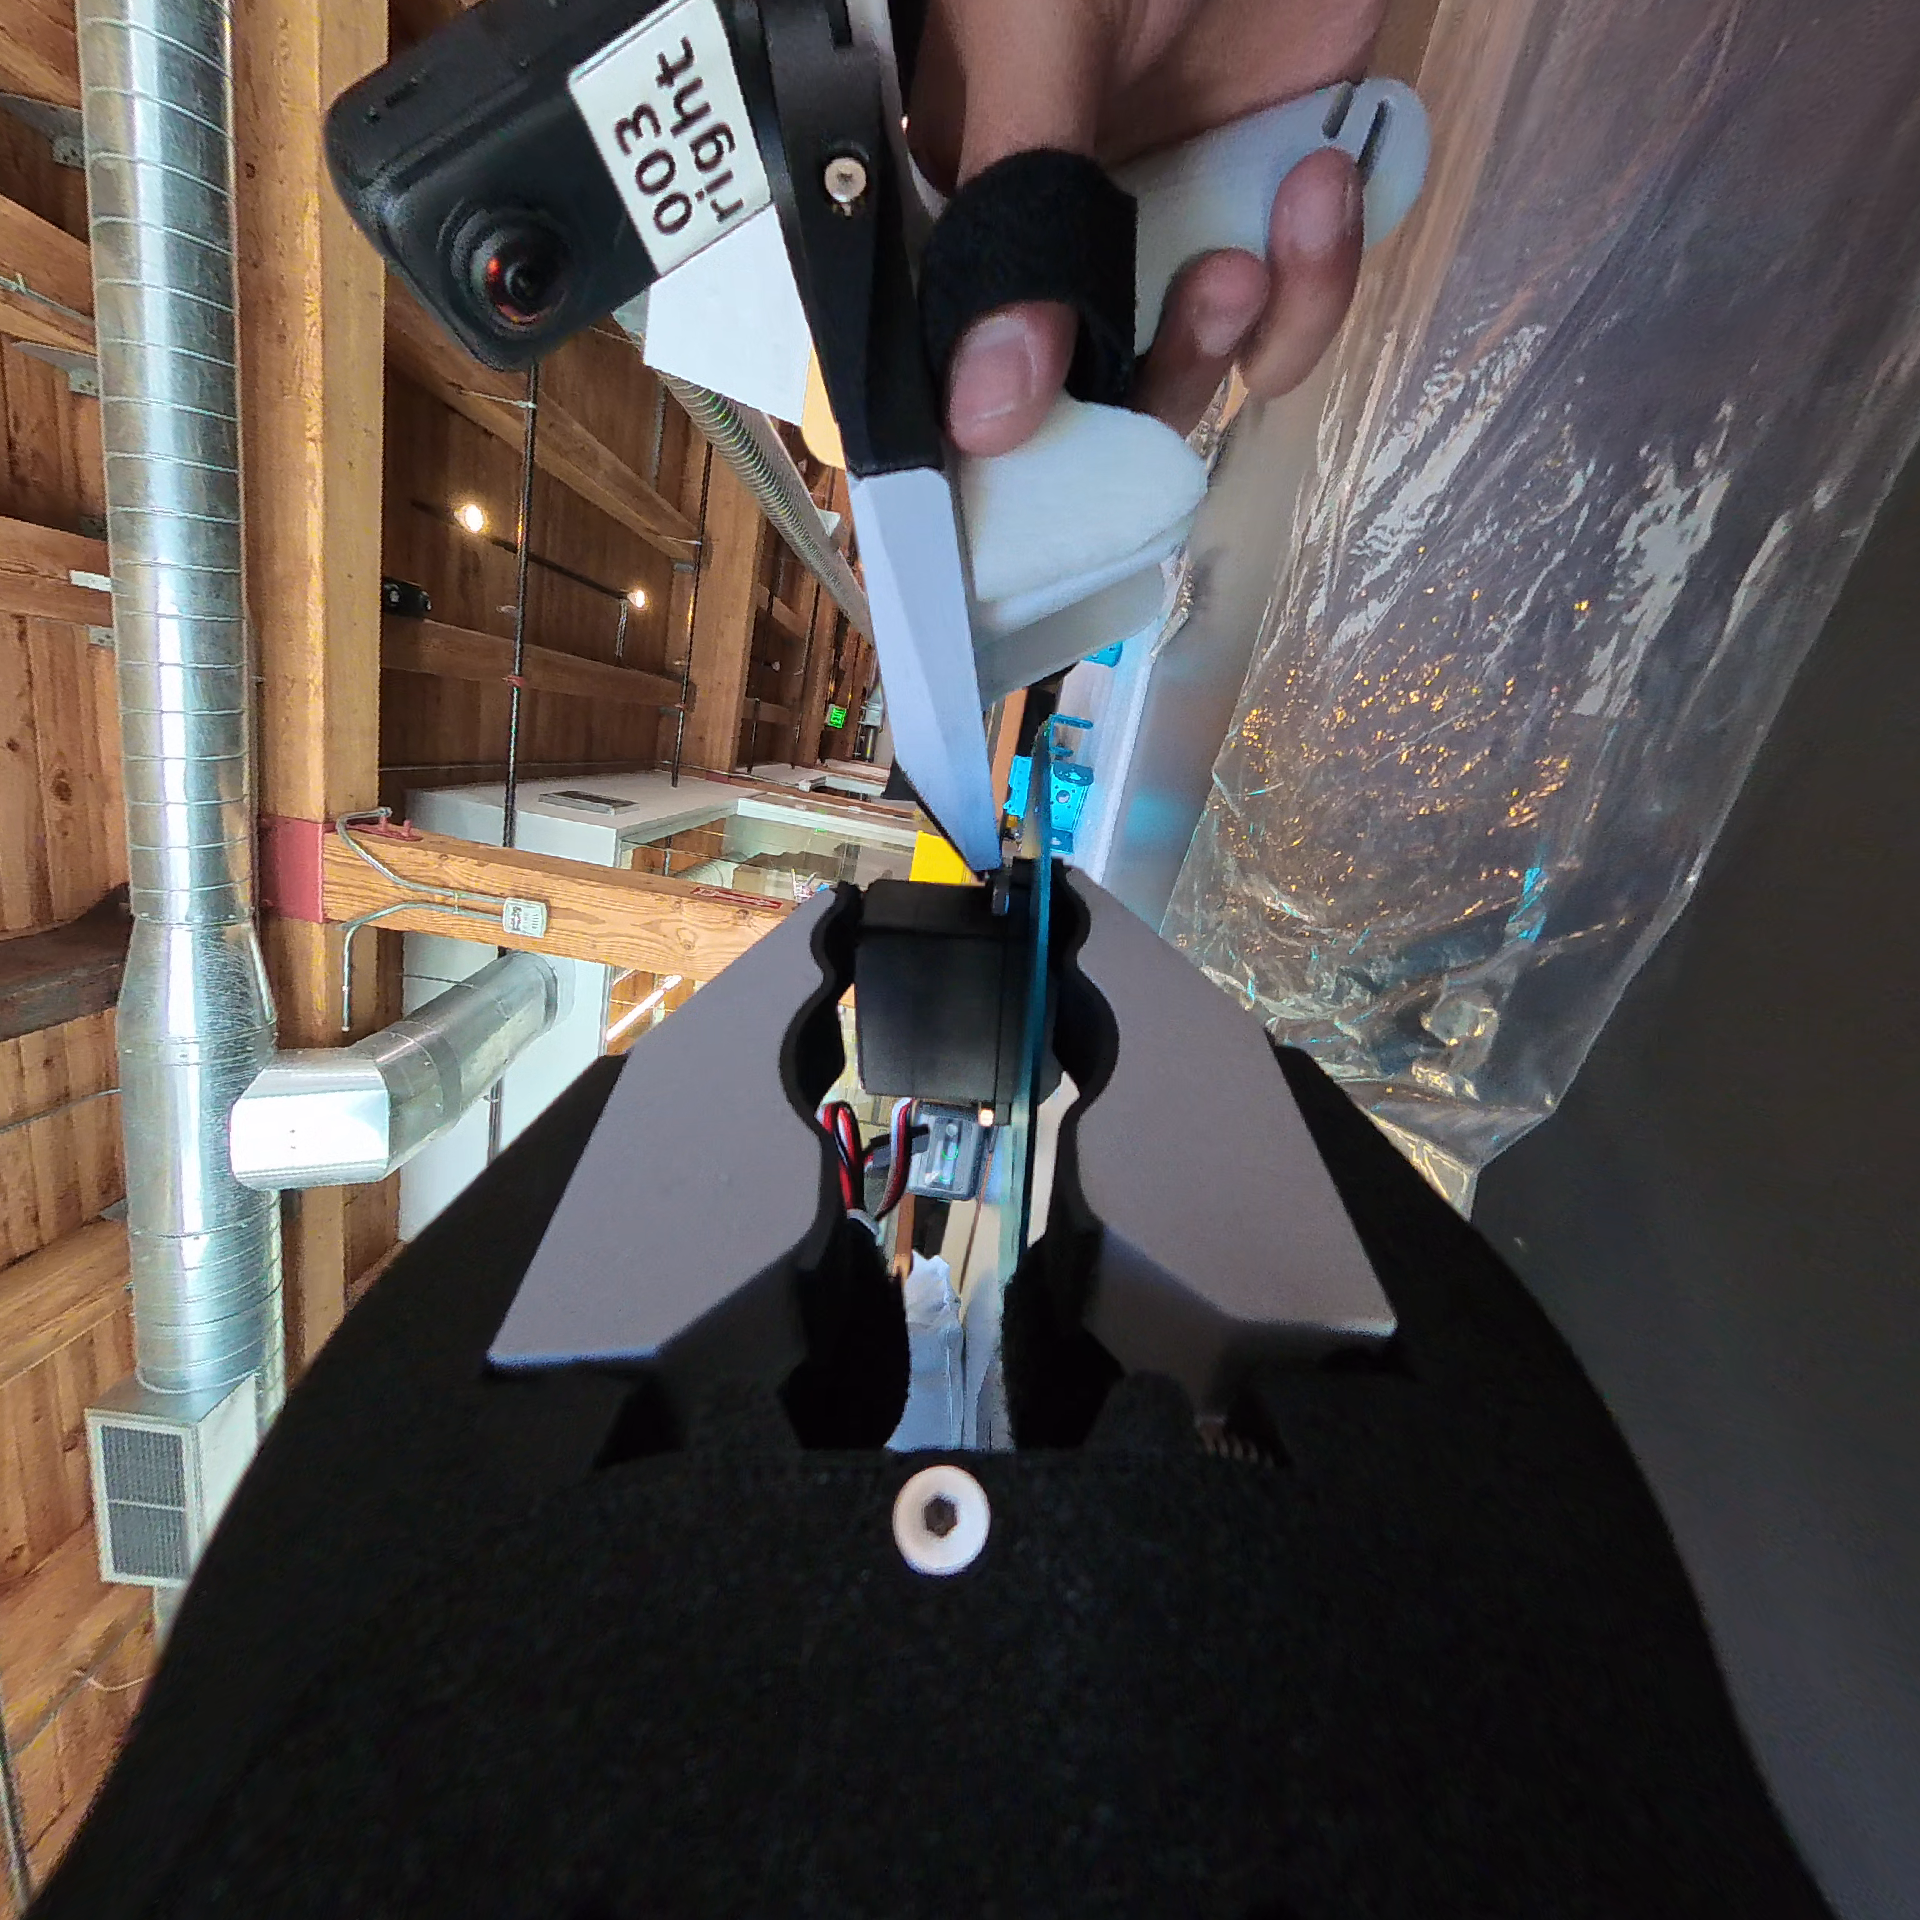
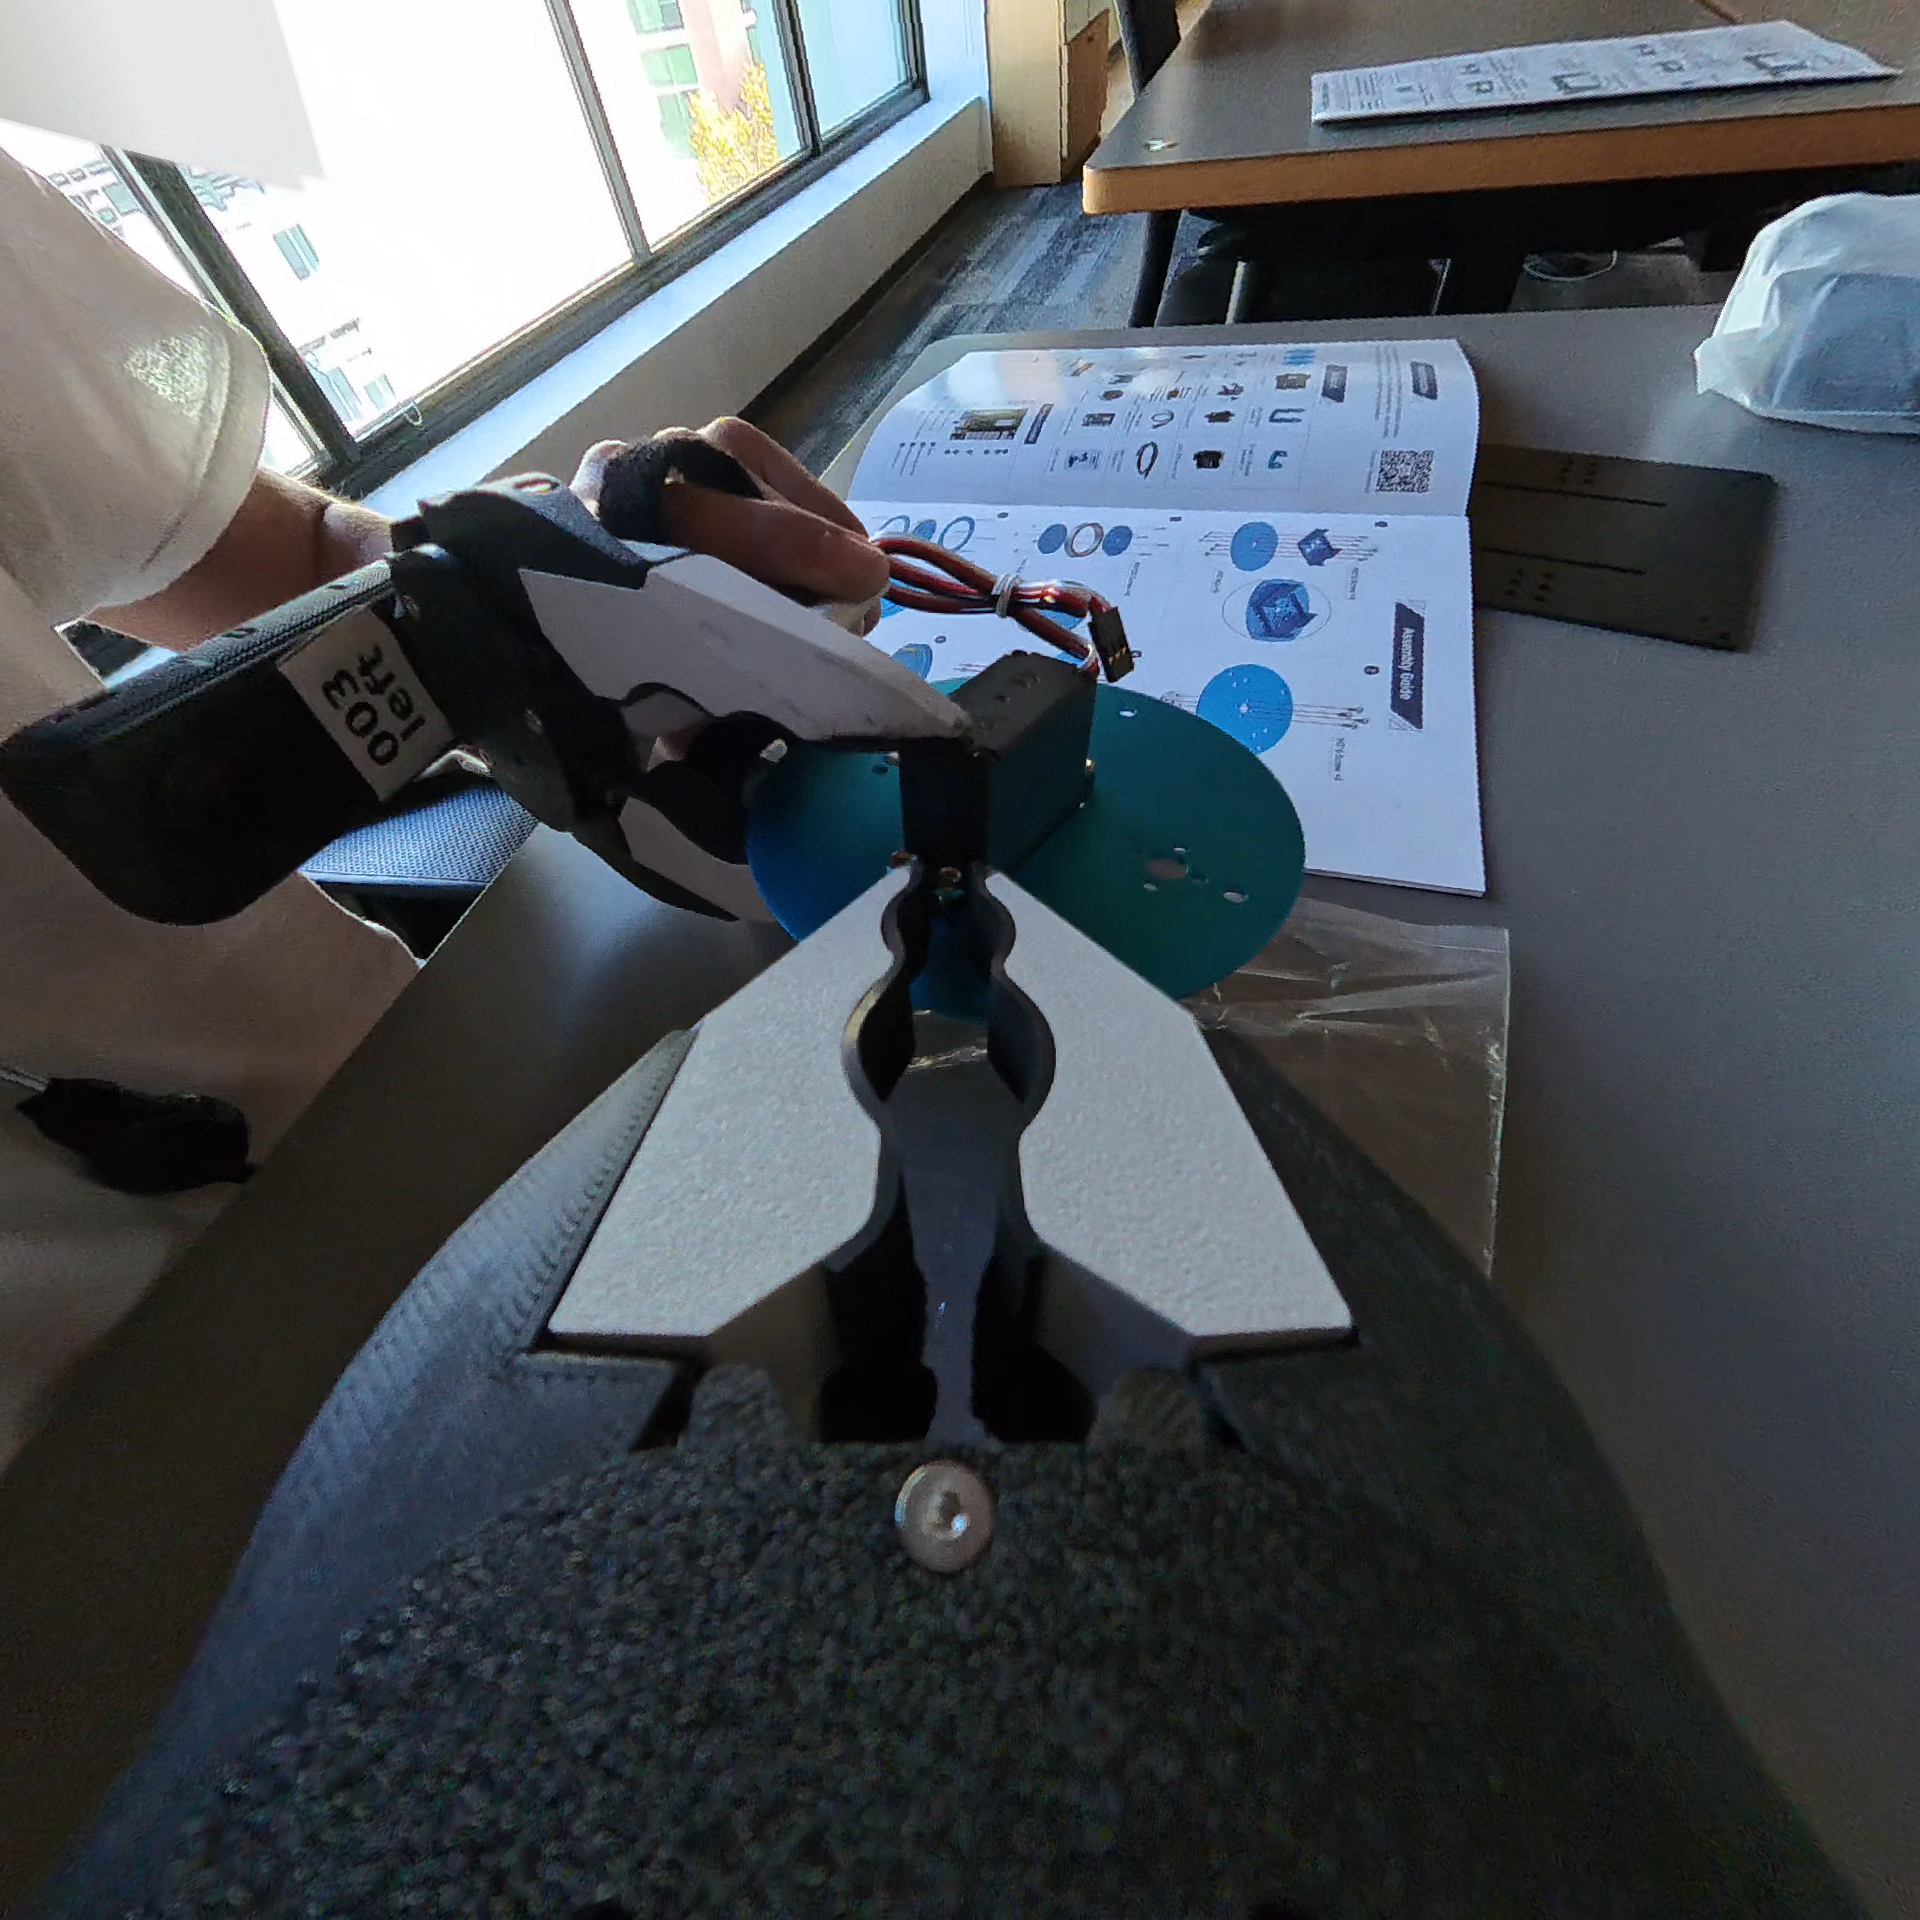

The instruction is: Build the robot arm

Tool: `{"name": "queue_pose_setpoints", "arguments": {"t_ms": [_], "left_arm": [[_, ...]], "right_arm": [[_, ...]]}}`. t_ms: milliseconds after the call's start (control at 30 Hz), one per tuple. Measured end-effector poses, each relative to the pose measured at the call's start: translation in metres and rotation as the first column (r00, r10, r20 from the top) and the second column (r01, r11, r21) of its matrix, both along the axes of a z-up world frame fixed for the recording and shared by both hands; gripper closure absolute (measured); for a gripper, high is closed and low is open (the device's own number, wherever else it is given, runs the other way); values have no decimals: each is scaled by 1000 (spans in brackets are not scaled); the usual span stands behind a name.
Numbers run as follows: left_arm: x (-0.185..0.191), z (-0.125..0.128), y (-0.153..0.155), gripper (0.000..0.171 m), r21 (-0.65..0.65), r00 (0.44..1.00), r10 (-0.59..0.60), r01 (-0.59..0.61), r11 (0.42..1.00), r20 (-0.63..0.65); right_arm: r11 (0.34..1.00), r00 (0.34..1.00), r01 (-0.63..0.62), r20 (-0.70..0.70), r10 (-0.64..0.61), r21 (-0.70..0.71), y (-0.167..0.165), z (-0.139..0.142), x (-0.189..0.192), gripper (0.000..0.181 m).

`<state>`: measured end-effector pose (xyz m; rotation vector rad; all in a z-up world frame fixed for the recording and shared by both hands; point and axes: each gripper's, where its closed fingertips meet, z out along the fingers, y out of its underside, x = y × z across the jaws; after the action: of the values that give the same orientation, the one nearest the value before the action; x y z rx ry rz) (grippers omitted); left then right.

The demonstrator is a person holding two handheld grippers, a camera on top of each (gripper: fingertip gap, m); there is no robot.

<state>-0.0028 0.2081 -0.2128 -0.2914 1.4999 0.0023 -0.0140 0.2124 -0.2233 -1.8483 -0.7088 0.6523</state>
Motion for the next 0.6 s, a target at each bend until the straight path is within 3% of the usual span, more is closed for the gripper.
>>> {"name": "queue_pose_setpoints", "arguments": {"t_ms": [367,600], "left_arm": [[1,-4,2,136,3,1000,10,-10,1000,-18],[2,-4,2,136,2,1000,11,-11,1000,-16]], "right_arm": [[999,994,44,103,-41,-28,2,-4,1,175],[998,996,35,83,-31,-57,0,-4,-1,171]]}}
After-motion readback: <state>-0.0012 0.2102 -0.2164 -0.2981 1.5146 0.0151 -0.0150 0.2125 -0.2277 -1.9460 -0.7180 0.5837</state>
